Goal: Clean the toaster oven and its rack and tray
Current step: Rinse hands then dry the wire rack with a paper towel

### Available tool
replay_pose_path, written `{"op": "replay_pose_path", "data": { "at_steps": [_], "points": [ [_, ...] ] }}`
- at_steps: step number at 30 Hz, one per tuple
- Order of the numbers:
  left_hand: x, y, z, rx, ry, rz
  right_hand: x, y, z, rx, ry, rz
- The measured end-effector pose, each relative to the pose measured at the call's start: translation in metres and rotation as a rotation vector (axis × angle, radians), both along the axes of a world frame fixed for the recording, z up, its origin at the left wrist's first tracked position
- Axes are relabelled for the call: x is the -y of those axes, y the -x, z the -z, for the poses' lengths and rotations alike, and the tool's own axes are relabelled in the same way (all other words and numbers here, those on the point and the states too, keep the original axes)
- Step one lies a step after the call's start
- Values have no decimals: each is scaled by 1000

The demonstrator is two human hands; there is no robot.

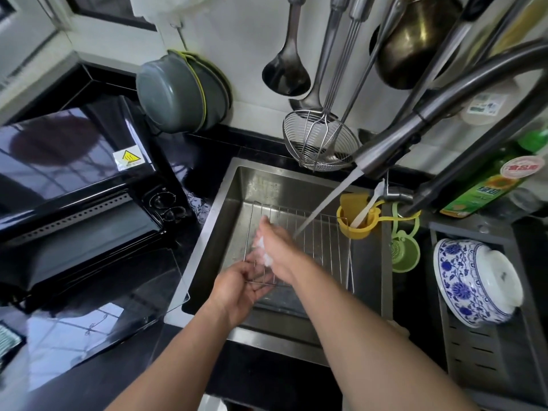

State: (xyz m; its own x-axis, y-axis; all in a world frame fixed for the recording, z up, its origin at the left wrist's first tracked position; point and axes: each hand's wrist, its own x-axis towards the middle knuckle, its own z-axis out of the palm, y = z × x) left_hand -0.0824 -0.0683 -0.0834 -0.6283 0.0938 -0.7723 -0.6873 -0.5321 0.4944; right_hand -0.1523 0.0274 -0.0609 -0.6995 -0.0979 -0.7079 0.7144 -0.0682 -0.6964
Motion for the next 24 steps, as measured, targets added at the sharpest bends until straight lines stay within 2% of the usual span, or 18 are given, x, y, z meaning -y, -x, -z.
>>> {"op": "replay_pose_path", "data": {
  "at_steps": [6,8,10,12,15,19,22,24],
  "points": [
    [19,-10,2,50,106,42,-75,15,6,-25,-204,366],
    [25,-12,1,52,110,23,-96,9,9,-43,-237,443],
    [30,-12,0,49,116,2,-111,7,9,-62,-364,466],
    [33,-10,-2,41,132,-3,-124,5,6,-133,-607,325],
    [33,-4,-11,11,180,25,-141,6,-1,-339,-1094,-226],
    [31,7,-27,-56,231,103,-156,25,-8,-549,-1361,-762],
    [29,12,-41,-108,260,144,-176,55,-24,-549,-1500,-845],
    [30,14,-49,-122,299,161,-196,73,-37,-359,-1644,-730]
  ]
}}
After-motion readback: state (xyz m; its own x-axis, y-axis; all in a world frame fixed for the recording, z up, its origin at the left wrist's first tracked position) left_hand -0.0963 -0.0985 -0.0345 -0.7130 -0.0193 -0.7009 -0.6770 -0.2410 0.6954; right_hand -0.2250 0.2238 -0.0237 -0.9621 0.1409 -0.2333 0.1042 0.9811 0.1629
